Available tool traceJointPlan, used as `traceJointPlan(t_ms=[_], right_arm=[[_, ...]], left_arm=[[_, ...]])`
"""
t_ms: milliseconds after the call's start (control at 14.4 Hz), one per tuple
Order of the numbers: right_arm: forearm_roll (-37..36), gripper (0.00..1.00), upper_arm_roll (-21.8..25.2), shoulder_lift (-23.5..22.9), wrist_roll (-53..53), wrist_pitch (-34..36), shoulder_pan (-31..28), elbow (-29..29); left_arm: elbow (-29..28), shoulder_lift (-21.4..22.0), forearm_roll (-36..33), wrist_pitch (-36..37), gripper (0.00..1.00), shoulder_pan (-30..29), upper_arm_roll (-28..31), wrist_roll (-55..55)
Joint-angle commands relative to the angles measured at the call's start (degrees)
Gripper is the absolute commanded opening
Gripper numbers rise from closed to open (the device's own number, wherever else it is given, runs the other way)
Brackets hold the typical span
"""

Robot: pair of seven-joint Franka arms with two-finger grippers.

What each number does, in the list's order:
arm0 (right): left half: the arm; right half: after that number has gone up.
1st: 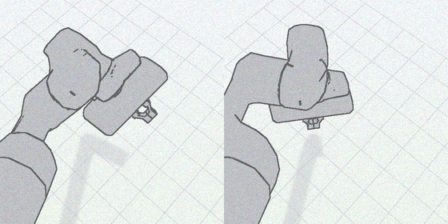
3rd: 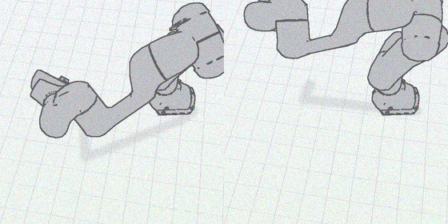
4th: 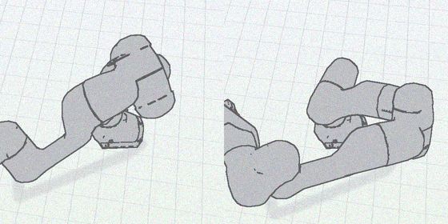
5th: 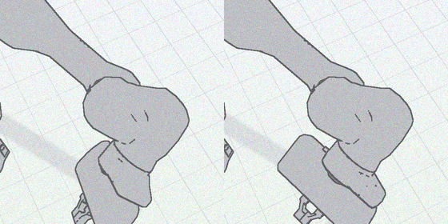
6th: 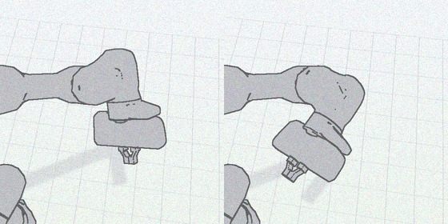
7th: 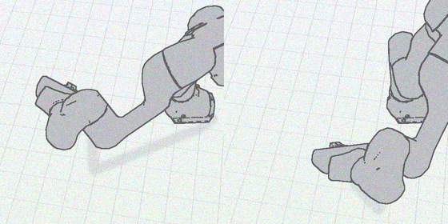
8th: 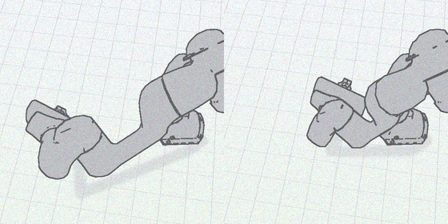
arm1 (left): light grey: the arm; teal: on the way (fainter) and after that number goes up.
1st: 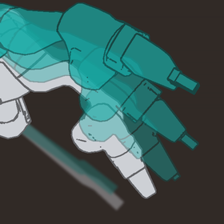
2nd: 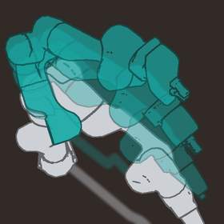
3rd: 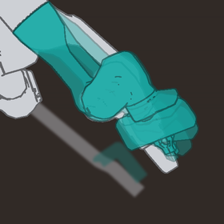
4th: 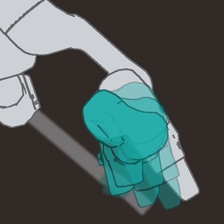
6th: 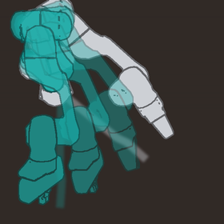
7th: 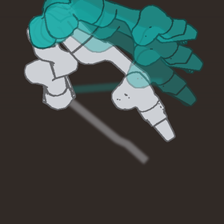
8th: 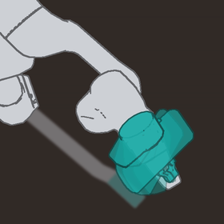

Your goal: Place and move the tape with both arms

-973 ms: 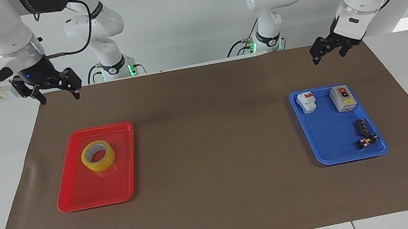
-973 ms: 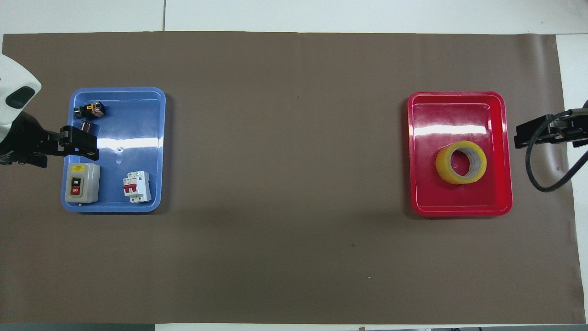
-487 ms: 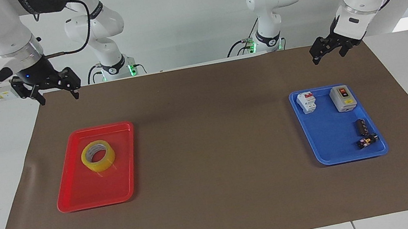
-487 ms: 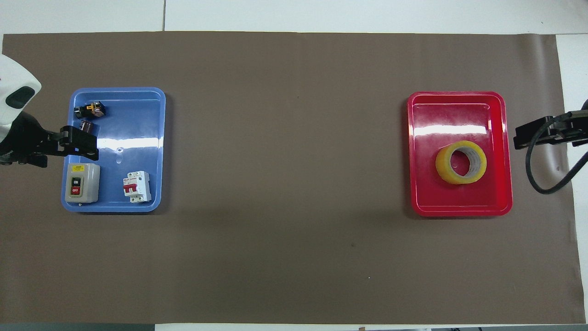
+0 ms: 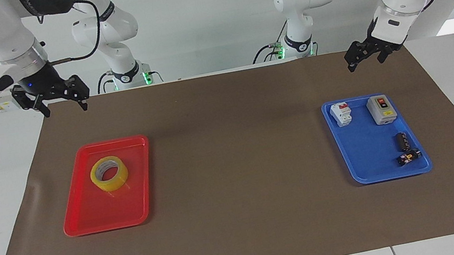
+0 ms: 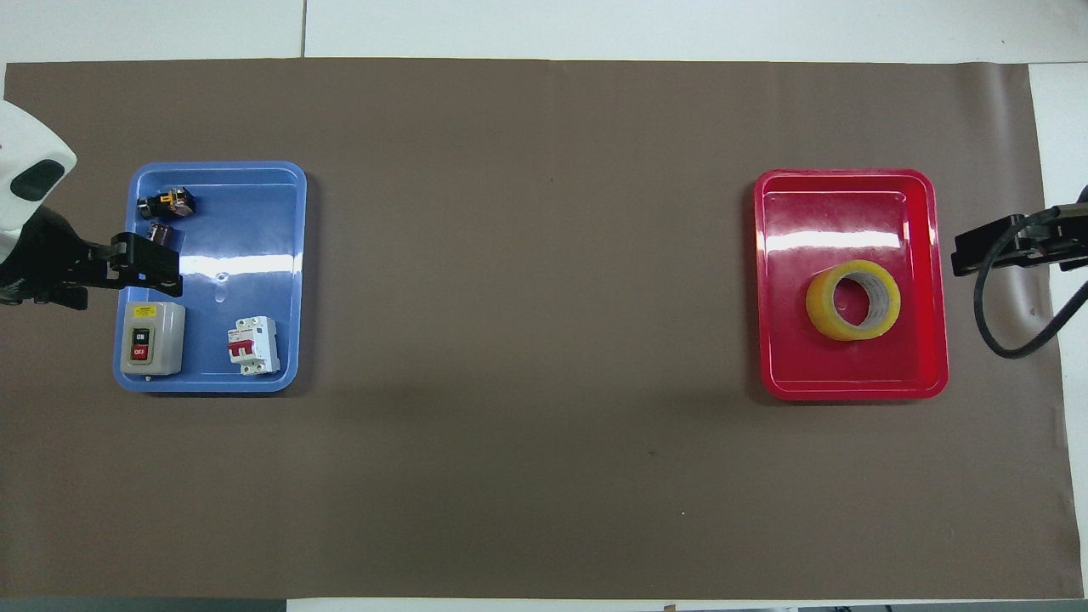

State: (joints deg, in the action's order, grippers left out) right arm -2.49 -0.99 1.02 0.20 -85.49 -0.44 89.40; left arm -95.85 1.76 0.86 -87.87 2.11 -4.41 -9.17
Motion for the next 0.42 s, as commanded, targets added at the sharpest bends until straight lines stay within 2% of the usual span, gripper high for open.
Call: traceJointPlan(t_ms=[0,348], right_arm=[[0.47,1.0,-0.24,0.56,0.85,-0.03,-0.7,0.6],[0.47,1.0,-0.24,0.56,0.67,-0.03,-1.14,0.69]], left_arm=[[-0.31,0.96,1.25,0.69,1.0,-0.53,-0.07,0.47],[-0.31,0.96,1.25,0.6,1.0,-0.53,-0.07,0.47]])
